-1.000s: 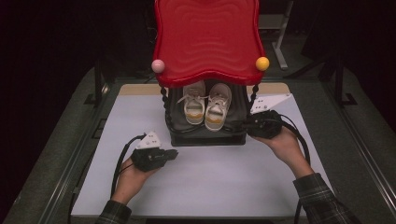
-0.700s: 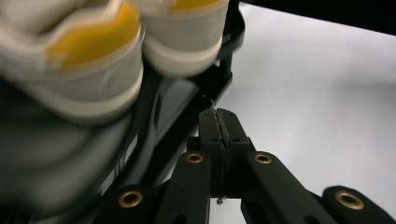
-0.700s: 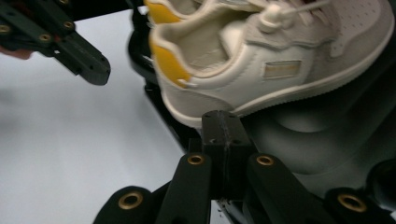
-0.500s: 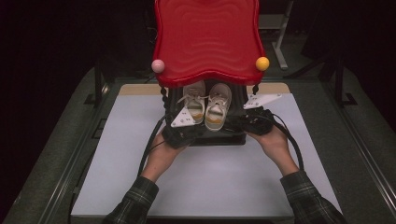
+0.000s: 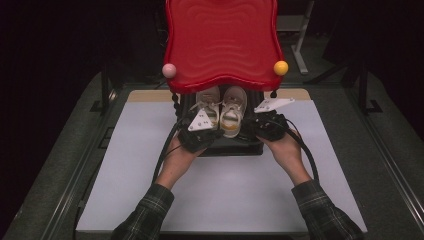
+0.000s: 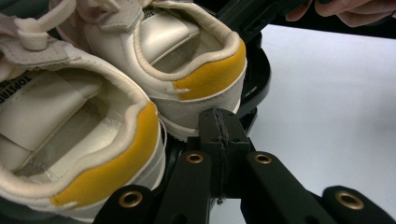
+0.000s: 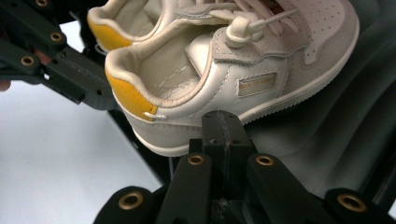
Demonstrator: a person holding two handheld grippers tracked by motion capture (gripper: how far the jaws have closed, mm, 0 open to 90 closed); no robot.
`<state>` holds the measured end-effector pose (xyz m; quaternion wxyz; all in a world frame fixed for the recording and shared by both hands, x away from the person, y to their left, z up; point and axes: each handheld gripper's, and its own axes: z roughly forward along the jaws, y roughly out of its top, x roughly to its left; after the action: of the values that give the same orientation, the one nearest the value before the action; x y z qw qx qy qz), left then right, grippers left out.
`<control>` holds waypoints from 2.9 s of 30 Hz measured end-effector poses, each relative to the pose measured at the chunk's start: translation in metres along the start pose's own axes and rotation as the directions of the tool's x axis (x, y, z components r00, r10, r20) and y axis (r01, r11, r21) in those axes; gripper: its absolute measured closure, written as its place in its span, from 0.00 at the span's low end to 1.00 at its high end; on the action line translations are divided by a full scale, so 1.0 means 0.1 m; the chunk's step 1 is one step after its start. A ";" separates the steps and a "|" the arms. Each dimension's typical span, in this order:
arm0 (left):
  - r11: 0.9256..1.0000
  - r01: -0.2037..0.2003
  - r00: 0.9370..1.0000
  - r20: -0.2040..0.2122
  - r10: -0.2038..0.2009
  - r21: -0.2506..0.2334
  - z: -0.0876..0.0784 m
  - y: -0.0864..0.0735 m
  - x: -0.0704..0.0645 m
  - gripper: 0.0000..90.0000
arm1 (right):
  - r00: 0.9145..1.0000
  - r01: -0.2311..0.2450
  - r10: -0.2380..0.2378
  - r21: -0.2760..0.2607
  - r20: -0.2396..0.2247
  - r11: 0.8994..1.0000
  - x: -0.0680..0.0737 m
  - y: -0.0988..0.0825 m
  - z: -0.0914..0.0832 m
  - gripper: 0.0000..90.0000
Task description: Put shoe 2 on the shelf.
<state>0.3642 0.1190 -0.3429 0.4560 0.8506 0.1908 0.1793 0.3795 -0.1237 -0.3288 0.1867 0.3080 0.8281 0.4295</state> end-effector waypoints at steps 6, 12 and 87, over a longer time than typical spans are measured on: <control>1.000 0.004 1.000 -0.020 -0.004 -0.010 0.05 0.03 -0.01 1.00 | 0.998 0.002 -0.002 -0.002 0.055 1.000 0.00 0.03 0.02 1.00; 1.000 0.001 0.999 -0.051 -0.001 -0.005 0.09 0.06 -0.04 1.00 | 0.996 -0.018 0.018 0.000 0.087 1.000 -0.01 0.04 0.03 1.00; 0.976 0.185 0.981 -0.089 -0.175 0.115 -1.11 -1.05 -0.19 0.27 | 0.991 -0.130 0.130 -0.002 -0.012 0.992 -0.01 -1.07 -0.83 0.43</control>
<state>0.2781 0.2423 -0.3766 0.4093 0.8486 0.2954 0.1585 0.2944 -0.2213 -0.3708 0.1542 0.3584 0.8067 0.4439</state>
